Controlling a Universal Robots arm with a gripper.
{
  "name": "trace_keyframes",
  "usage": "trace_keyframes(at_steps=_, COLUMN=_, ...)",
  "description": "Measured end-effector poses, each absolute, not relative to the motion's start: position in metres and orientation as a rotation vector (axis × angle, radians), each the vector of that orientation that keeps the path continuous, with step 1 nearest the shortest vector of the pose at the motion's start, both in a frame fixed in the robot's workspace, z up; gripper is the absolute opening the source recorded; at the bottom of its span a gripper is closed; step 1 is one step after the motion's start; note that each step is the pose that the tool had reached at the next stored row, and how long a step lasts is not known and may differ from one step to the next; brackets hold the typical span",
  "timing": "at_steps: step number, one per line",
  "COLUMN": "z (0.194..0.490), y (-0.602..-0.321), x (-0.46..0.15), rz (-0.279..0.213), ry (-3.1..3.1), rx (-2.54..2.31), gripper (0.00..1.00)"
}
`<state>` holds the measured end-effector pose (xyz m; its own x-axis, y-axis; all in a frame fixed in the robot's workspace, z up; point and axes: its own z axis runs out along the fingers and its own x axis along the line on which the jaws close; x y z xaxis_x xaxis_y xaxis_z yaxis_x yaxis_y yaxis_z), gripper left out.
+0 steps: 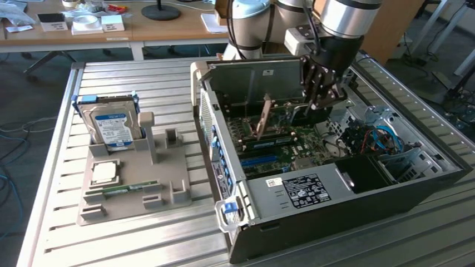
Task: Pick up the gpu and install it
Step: 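Insert the gpu into the slot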
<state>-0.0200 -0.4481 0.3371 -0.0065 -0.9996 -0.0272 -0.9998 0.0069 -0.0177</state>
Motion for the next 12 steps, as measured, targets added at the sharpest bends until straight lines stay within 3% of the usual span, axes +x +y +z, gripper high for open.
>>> trace_keyframes(at_steps=12, z=0.3340, y=-0.4495, x=-0.0222, rz=0.010, ry=2.230, rx=-2.167, gripper=0.27)
